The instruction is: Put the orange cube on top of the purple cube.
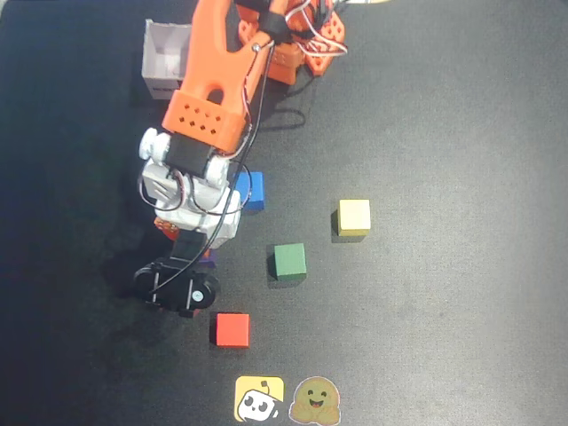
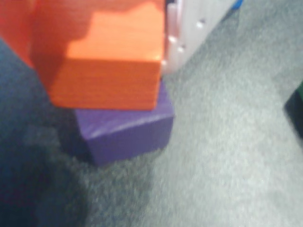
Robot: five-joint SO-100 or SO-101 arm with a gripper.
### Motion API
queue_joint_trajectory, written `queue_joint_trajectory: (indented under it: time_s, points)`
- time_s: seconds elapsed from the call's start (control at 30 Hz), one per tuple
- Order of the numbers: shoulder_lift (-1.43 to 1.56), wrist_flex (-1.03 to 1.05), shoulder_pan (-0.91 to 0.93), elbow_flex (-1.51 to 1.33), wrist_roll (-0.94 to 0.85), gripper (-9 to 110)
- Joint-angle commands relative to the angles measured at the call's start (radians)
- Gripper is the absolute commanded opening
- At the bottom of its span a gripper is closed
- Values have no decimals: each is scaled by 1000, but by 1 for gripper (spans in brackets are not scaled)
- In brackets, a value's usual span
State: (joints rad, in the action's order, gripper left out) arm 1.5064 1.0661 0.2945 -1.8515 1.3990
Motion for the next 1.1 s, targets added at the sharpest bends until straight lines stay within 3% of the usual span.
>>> queue_joint_trajectory:
  time_s: [0.0,1.07]
  points:
    - [67,-12,-2,28,17,19]
    - [239,-14,-38,-26,106,20]
